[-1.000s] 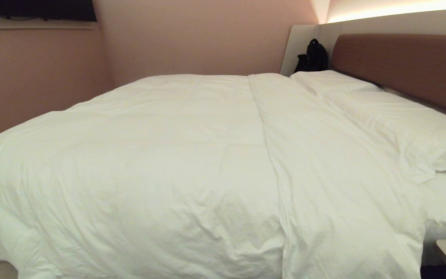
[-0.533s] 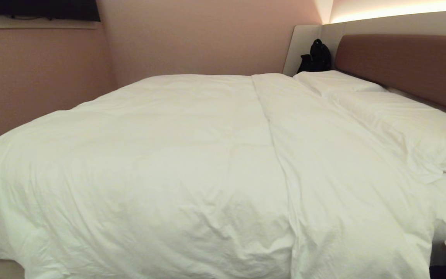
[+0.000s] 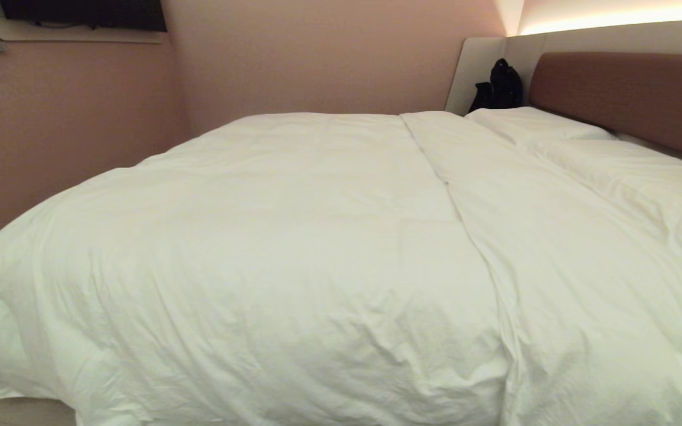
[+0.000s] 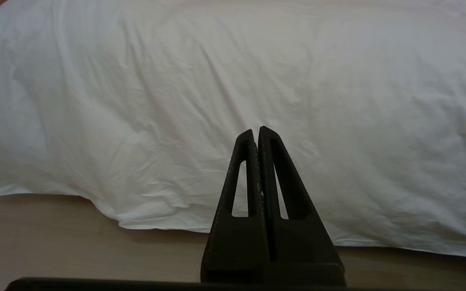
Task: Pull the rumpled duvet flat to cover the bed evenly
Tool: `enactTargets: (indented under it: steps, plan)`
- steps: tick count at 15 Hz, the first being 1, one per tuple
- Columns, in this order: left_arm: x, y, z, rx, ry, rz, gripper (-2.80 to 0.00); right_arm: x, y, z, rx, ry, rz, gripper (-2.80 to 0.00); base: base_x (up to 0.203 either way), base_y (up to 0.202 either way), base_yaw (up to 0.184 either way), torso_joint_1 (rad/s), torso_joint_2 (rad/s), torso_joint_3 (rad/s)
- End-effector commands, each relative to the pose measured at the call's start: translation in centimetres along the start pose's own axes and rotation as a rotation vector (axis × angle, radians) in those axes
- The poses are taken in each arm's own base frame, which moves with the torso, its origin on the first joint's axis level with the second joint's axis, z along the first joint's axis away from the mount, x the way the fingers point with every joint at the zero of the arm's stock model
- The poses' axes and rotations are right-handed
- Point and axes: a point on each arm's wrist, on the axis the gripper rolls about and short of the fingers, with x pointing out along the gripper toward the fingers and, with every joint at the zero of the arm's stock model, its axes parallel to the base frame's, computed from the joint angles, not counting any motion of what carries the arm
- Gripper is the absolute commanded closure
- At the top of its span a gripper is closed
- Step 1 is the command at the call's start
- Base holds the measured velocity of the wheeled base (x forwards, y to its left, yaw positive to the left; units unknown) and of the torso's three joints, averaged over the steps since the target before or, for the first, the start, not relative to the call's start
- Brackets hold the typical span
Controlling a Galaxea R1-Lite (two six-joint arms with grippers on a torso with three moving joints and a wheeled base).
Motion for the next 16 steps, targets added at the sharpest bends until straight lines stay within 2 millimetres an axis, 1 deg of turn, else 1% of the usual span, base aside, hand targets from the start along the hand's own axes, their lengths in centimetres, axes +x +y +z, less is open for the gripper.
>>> enactTargets:
  steps: [1,16]
  plan:
    - [0.0,0.0,0.0,0.001,0.0,0.0,0.0,0.0,0.0,0.0,0.0,-0.001,0.001,0.0,0.0,0.201,0.001,0.003,0.0,-0.002]
    - [0.0,0.0,0.02,0.004,-0.002,-0.001,0.0,0.0,0.0,0.0,0.0,-0.001,0.0,0.0,0.0,0.196,0.0,0.002,0.0,0.0]
